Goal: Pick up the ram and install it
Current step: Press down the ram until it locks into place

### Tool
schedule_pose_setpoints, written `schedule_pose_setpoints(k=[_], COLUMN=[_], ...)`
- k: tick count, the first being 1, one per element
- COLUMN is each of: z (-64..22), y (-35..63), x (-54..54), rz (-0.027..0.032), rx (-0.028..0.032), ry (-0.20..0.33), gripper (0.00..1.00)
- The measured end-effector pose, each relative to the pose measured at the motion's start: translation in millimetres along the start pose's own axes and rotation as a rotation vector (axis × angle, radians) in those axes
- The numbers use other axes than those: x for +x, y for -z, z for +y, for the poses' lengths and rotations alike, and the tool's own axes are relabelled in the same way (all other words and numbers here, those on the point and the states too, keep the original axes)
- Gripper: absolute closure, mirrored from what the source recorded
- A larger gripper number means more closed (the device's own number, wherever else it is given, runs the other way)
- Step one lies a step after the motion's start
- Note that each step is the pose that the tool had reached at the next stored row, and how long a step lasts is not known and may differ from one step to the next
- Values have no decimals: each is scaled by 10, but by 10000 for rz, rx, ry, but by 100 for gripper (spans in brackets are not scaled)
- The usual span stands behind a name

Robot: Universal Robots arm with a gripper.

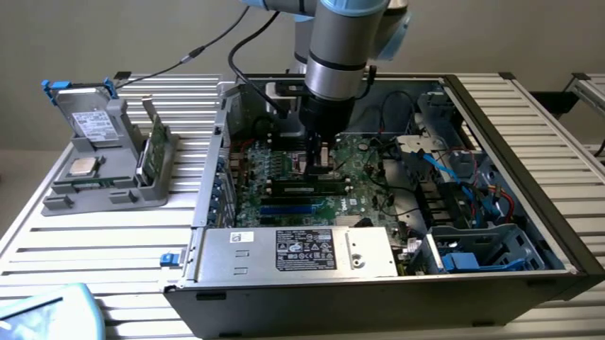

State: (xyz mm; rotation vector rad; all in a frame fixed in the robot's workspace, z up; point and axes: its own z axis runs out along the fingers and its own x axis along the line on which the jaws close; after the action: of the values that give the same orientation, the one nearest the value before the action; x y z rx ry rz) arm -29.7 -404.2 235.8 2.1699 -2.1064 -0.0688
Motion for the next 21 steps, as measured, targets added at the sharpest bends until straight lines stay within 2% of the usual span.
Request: schedule_pose_setpoints(k=[2,13,21], z=[22,18,21], y=[-3,-95,-116], x=[-1,-5,-6], rz=[0,5,1], rx=[0,-2,1], ry=[0,0,0], gripper=[89,89,89])
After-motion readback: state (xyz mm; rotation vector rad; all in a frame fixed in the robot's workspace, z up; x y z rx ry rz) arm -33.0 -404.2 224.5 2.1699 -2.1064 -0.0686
